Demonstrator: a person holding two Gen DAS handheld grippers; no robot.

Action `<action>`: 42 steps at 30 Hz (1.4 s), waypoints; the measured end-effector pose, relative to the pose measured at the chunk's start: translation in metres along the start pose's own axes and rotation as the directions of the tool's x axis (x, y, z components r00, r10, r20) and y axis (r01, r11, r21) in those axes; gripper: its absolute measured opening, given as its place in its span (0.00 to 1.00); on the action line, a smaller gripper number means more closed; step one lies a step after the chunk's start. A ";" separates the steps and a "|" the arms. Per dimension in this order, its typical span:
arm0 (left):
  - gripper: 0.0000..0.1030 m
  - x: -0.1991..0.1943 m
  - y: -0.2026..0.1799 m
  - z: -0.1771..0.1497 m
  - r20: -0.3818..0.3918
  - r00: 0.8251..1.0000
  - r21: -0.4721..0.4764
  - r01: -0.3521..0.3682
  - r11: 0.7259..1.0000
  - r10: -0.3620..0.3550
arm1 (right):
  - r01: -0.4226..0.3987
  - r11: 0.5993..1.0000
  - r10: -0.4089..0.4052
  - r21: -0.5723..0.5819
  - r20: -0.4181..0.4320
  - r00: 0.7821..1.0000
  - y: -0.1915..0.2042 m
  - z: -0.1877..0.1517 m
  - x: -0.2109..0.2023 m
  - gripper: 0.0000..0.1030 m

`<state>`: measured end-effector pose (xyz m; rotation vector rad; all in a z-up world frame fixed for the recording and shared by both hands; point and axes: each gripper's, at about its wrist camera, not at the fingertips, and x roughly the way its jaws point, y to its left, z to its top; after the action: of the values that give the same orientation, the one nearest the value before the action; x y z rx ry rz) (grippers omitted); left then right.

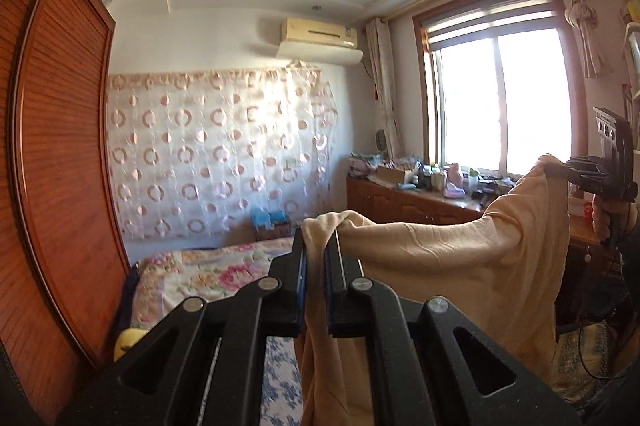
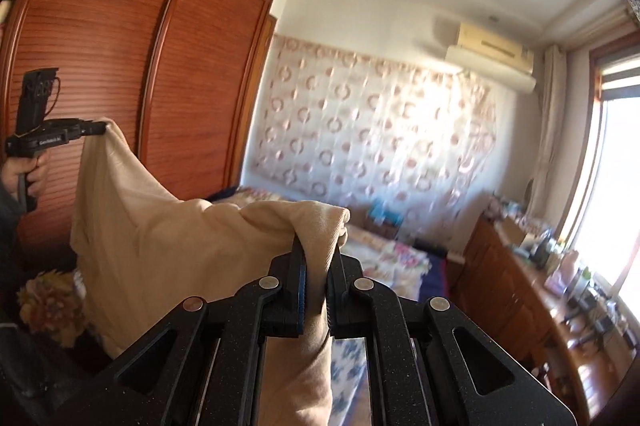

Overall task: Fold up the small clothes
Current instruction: 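Lift the T-shirt high with both tools, holding it spread between them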

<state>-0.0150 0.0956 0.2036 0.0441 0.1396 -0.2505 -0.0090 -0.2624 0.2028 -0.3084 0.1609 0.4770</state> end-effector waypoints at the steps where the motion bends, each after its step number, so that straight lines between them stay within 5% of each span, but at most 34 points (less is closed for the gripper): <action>1: 0.03 -0.001 0.002 0.005 0.014 1.000 0.005 -0.013 1.000 0.013 | 0.004 1.000 -0.004 0.000 0.013 1.000 -0.001 0.005 0.000 0.04; 29: 0.03 -0.022 0.037 0.042 0.139 0.983 -0.002 -0.119 0.993 0.118 | -0.005 0.999 0.013 -0.042 0.183 0.983 -0.001 0.061 -0.004 0.04; 35: 0.03 0.056 0.073 0.023 0.035 0.990 -0.017 -0.140 0.990 0.140 | -0.019 1.000 0.020 -0.007 0.087 0.996 -0.027 0.052 0.076 0.04; 42: 0.04 0.202 0.114 -0.067 -0.194 0.963 -0.020 -0.193 0.981 0.185 | -0.051 0.998 0.055 0.036 -0.109 0.993 -0.048 -0.011 0.230 0.04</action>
<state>0.1979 0.1606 0.1112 0.0426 0.3297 -0.0518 0.2141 -0.2087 0.1536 -0.2984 0.2845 0.5094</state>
